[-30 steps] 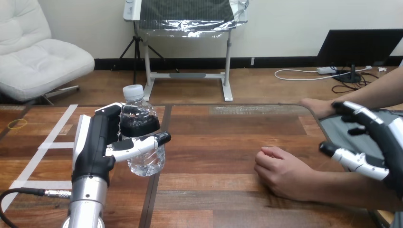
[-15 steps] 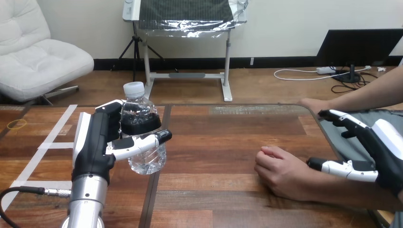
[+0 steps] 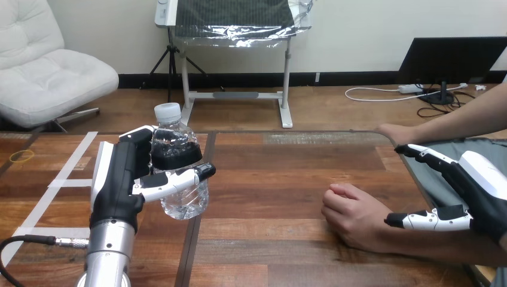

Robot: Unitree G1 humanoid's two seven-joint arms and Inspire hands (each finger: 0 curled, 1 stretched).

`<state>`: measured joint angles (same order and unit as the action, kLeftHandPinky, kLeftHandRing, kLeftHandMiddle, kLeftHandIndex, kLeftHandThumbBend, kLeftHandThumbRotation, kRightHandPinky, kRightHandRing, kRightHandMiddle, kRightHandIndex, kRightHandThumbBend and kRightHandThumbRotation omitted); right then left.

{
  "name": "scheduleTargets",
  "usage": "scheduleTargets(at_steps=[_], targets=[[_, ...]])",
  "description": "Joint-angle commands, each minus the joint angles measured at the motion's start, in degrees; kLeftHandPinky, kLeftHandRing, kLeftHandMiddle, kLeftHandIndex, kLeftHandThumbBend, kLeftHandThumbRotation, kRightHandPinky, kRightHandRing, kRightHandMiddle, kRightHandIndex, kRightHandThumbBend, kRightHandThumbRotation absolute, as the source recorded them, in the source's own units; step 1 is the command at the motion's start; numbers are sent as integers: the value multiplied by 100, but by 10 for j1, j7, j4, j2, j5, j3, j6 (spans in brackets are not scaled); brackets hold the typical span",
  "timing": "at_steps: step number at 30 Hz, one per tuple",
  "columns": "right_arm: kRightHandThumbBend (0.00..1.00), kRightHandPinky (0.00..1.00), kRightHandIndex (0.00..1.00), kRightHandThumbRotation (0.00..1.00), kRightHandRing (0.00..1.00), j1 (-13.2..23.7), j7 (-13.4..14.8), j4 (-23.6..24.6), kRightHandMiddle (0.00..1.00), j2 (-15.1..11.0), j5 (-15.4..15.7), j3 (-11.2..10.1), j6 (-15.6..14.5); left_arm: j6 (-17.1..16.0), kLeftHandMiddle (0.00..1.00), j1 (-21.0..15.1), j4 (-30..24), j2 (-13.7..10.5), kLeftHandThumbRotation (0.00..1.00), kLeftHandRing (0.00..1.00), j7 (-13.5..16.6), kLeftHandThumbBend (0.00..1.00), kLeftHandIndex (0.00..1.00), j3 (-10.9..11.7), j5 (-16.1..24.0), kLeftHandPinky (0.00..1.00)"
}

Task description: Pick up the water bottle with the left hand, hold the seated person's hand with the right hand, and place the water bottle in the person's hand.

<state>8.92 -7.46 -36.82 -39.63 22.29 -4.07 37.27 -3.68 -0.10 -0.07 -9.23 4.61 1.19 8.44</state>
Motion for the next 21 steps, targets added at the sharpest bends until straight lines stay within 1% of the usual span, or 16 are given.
scheduleTargets(at_steps=[1, 2, 3, 5, 8, 10, 13, 16, 19, 21], targets=[[99, 94, 88, 40, 90, 31, -6, -19, 90, -22, 1, 12, -3, -17, 38, -36, -31, 0, 0, 33, 0, 63, 42, 13, -8, 26], [99, 94, 88, 40, 90, 36, -10, -23, 90, -27, 8, 18, -3, -16, 38, -35, -31, 0, 0, 33, 1, 63, 42, 13, -8, 26], [99, 95, 88, 43, 90, 39, -13, -25, 90, -31, 12, 23, -2, -16, 39, -35, -32, -1, 0, 34, 1, 63, 42, 14, -8, 26], [100, 95, 88, 45, 91, 44, -18, -29, 90, -37, 17, 29, -4, -12, 39, -33, -34, -1, 0, 34, 0, 63, 42, 15, -9, 26], [100, 96, 88, 47, 91, 52, -25, -35, 90, -43, 20, 38, -5, -4, 39, -32, -39, 0, 0, 34, -1, 63, 42, 16, -12, 27], [100, 96, 88, 45, 91, 56, -29, -39, 90, -46, 21, 42, -5, -2, 39, -31, -42, 0, 0, 34, -1, 63, 42, 17, -12, 27], [100, 97, 88, 43, 91, 63, -41, -39, 90, -53, 26, 51, -16, 8, 40, -30, -48, 0, 0, 35, 0, 64, 42, 18, -11, 27], [100, 98, 89, 41, 91, 71, -48, -44, 91, -60, 35, 60, -17, 12, 40, -29, -52, 0, 0, 35, 1, 64, 43, 19, -10, 27], [100, 98, 89, 39, 91, 80, -56, -48, 91, -66, 43, 68, -20, 12, 40, -28, -53, -2, 0, 35, 2, 64, 43, 20, -10, 27], [100, 98, 88, 37, 91, 86, -60, -53, 90, -69, 46, 73, -16, 8, 40, -28, -50, -2, 0, 35, 0, 64, 42, 22, -13, 27]])
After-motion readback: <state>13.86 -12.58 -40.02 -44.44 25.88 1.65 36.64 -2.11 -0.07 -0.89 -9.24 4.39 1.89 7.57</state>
